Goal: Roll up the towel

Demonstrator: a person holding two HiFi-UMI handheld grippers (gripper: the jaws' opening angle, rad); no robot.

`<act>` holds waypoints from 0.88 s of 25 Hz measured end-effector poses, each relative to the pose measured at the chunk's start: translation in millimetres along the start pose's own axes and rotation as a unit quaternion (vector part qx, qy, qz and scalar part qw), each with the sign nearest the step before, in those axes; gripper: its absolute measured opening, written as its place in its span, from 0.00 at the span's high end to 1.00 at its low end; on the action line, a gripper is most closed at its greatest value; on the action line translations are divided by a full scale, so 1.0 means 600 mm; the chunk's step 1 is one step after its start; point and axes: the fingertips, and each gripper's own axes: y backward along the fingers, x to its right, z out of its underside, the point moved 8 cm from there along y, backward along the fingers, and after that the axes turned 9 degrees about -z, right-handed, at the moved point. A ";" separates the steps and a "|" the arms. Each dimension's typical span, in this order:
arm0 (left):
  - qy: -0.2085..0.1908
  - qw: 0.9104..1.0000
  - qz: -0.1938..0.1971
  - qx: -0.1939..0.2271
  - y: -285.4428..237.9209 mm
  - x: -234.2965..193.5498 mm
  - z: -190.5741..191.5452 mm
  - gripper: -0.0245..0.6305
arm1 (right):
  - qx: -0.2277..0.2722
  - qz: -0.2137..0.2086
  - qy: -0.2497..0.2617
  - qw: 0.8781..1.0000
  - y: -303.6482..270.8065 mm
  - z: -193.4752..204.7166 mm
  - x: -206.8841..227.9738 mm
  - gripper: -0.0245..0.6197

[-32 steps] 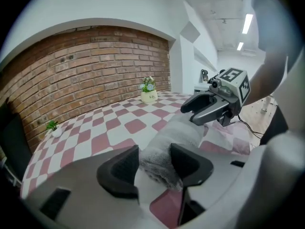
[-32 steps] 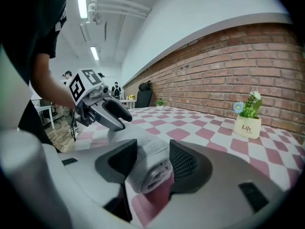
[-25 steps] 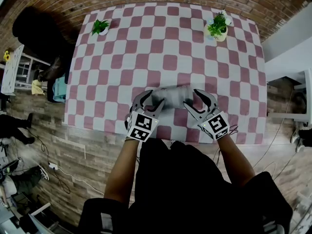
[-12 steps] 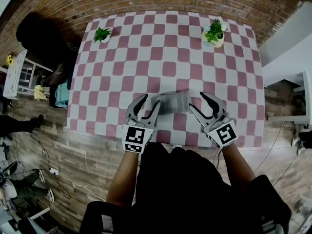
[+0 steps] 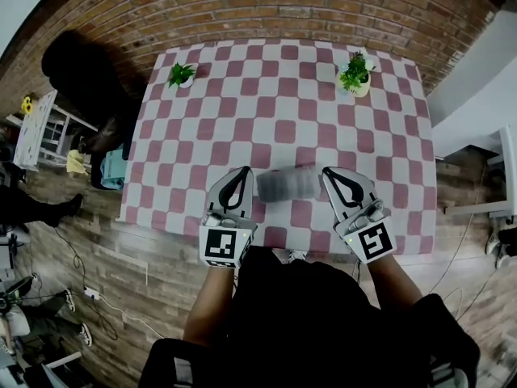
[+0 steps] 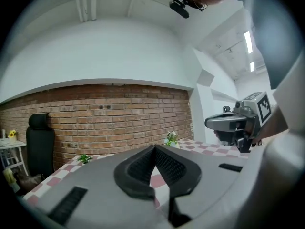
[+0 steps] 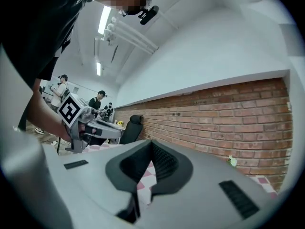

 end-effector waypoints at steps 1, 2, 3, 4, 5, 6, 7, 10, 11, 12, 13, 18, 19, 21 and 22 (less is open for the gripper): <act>0.005 1.000 -0.003 0.001 0.004 -0.002 -0.002 0.97 | 0.000 0.002 0.002 1.000 0.000 -0.004 -0.002 0.96; 0.008 1.000 -0.003 0.003 0.007 -0.001 -0.006 0.97 | -0.001 0.005 0.004 1.000 0.001 -0.008 -0.003 0.96; 0.011 1.000 0.000 0.005 0.009 0.000 -0.011 0.97 | -0.001 0.009 0.006 1.000 0.001 -0.013 -0.005 0.96; 0.011 1.000 0.001 0.006 0.011 0.003 -0.016 0.97 | -0.003 0.012 0.009 1.000 0.001 -0.017 -0.005 0.96; 0.009 1.000 -0.001 0.006 0.012 0.005 -0.020 0.97 | -0.005 0.015 0.011 1.000 0.001 -0.020 -0.005 0.96; 0.007 1.000 -0.004 0.006 0.013 0.006 -0.024 0.97 | -0.007 0.016 0.013 1.000 0.000 -0.023 -0.005 0.96; 0.008 1.000 -0.008 0.006 0.015 0.007 -0.028 0.97 | -0.008 0.017 0.016 1.000 0.000 -0.026 -0.005 0.96; 0.008 1.000 -0.013 0.011 0.020 0.006 -0.036 0.97 | -0.007 0.017 0.023 1.000 -0.002 -0.036 -0.006 0.96; 0.005 1.000 -0.014 0.012 0.022 0.005 -0.038 0.97 | -0.007 0.016 0.025 1.000 -0.002 -0.039 -0.006 0.96; 0.002 1.000 -0.015 0.012 0.023 0.005 -0.040 0.97 | -0.005 0.016 0.027 0.999 -0.002 -0.042 -0.007 0.96; 0.001 1.000 -0.015 0.012 0.025 0.005 -0.041 0.97 | -0.002 0.016 0.028 0.999 -0.002 -0.044 -0.008 0.96; 0.001 1.000 -0.013 0.021 0.026 0.007 -0.047 0.97 | 0.006 0.030 0.021 0.999 0.003 -0.050 -0.005 0.96; 0.002 1.000 -0.013 0.021 0.026 0.007 -0.048 0.97 | 0.008 0.032 0.018 0.999 0.003 -0.051 -0.006 0.96; 0.004 1.000 -0.011 0.020 0.027 0.008 -0.047 0.97 | 0.007 0.035 0.016 0.999 0.003 -0.053 -0.008 0.96; 0.003 1.000 -0.009 0.019 0.027 0.008 -0.047 0.97 | 0.007 0.037 0.016 0.999 0.003 -0.054 -0.009 0.96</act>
